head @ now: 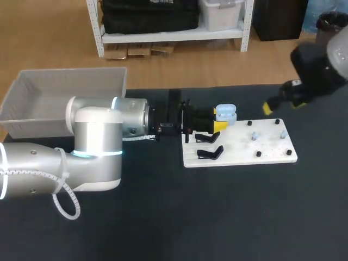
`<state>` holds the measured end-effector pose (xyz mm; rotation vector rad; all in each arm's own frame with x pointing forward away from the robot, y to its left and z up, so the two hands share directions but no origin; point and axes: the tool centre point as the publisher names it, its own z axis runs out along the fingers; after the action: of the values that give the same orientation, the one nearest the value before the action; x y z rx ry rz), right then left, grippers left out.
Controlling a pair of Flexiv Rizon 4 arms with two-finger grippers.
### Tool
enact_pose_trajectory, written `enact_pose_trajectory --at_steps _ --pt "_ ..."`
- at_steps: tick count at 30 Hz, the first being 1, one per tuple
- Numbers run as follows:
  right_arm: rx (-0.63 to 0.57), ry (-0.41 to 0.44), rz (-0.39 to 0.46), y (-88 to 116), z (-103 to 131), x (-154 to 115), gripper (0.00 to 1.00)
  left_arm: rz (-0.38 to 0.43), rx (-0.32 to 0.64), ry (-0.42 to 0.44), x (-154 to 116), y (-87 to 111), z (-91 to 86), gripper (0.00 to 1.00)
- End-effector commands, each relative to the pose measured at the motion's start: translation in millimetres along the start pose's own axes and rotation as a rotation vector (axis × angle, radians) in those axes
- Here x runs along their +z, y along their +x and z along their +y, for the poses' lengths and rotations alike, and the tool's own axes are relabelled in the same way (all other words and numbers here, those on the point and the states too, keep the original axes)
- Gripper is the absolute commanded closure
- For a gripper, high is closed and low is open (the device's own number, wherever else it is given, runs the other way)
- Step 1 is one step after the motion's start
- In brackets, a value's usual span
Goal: Pick up each earbud case from the left stands, insert the matching earbuds, close the lid, and place the case in the box.
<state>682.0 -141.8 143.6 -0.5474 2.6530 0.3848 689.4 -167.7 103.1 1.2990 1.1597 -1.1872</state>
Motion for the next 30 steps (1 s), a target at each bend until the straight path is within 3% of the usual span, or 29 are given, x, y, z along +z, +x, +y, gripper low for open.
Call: enact_pose_trajectory --at_steps 1,8,10,13,17,30 --pt "0.012 0.123 0.076 11 -10 -4 0.0 -0.002 0.002 -0.006 0 0.5 -1.3 1.0" --pt "0.004 0.171 0.231 32 -27 23 0.04 -0.002 0.002 -0.006 0 0.5 -1.3 1.0" --pt "-0.009 0.192 0.246 35 -29 28 0.11 -0.002 0.002 -0.006 0 0.5 -1.3 1.0" --pt "-0.011 0.219 0.265 36 -32 37 0.36 -0.002 0.002 -0.006 0 0.5 -1.3 1.0" --pt "0.008 0.25 0.273 37 -31 47 0.56 -0.002 0.002 -0.006 0 0.5 -1.3 1.0" --pt "0.062 0.348 0.293 41 -37 77 0.49 -0.002 0.002 -0.006 0 0.5 -1.3 1.0"
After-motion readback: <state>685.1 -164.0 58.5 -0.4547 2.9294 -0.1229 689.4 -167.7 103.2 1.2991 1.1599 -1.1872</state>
